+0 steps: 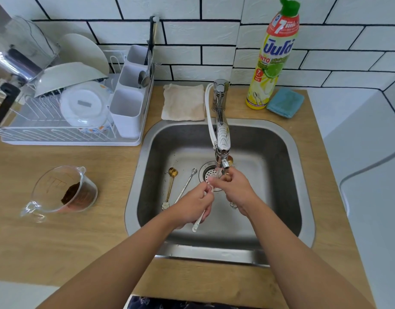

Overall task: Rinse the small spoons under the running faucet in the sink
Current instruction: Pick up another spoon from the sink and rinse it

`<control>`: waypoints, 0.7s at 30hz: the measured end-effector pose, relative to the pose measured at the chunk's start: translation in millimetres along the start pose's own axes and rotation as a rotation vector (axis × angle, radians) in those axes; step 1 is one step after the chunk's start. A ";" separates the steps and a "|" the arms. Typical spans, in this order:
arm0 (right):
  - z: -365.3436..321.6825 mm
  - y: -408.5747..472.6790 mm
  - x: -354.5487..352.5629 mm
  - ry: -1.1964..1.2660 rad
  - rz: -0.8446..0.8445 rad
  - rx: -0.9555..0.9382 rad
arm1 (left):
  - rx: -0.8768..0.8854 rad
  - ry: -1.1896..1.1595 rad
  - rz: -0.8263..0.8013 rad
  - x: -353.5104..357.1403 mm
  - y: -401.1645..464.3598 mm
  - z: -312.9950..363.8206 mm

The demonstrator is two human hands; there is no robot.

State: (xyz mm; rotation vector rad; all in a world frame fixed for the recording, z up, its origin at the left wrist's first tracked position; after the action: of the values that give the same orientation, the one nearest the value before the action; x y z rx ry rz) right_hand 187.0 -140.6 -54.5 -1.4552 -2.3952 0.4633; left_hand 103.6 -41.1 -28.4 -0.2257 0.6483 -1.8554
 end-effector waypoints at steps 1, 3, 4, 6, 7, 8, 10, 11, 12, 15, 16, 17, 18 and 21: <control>-0.8 0.9 -6.2 -0.014 0.058 0.008 | -0.005 0.007 -0.011 1.5 -0.8 -0.1; 0.0 2.6 -14.6 -0.019 0.124 0.034 | -0.010 0.007 -0.014 1.8 -2.0 0.0; 3.1 4.3 -16.6 -0.012 0.127 0.048 | -0.011 0.006 -0.011 0.5 -2.5 0.2; 7.9 4.8 -12.9 0.033 0.078 0.073 | -0.013 0.002 0.001 -3.2 -2.4 0.6; 10.1 4.2 -8.5 0.047 0.026 0.073 | -0.016 0.001 0.010 -5.0 -2.0 0.7; 12.2 3.5 -2.8 0.055 -0.038 0.068 | -0.021 -0.003 0.023 -6.7 -1.3 0.1; 14.8 0.1 10.0 0.038 -0.148 0.049 | -0.023 -0.014 0.049 -9.5 0.2 -0.1; 13.7 -1.3 13.9 0.039 -0.163 0.039 | -0.021 -0.017 0.056 -9.7 0.9 0.3; 12.6 -0.4 14.5 0.039 -0.141 0.033 | -0.018 -0.023 0.056 -9.3 1.0 0.2; 10.2 4.3 1.4 0.009 0.037 0.085 | -0.006 -0.037 0.026 -6.5 -2.4 0.6; 12.5 6.1 -1.3 0.046 0.060 0.107 | -0.009 -0.030 0.019 -6.5 -3.3 0.0; 14.7 6.7 -1.2 0.106 0.059 0.125 | -0.017 -0.016 0.021 -7.6 -4.3 -0.3; 16.2 6.6 0.0 0.159 0.051 0.130 | -0.028 0.000 0.026 -9.2 -4.8 -1.4; 15.7 0.8 6.6 0.145 -0.015 0.091 | -0.055 0.007 0.048 -13.7 -4.8 -4.0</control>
State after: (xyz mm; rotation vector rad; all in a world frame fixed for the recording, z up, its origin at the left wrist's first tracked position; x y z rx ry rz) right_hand 178.2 -136.2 -68.5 -1.3819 -2.2409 0.4419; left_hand 103.1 -26.1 -27.2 -0.2379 0.7038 -1.7943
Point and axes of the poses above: each hand's wrist, its own y-axis towards the middle knuckle, its own x-axis out of the palm, z = x × y, the point moved 9 cm from there along y, towards the middle knuckle, and after that the axes turned 6 degrees about -z, right-handed, at the moved point
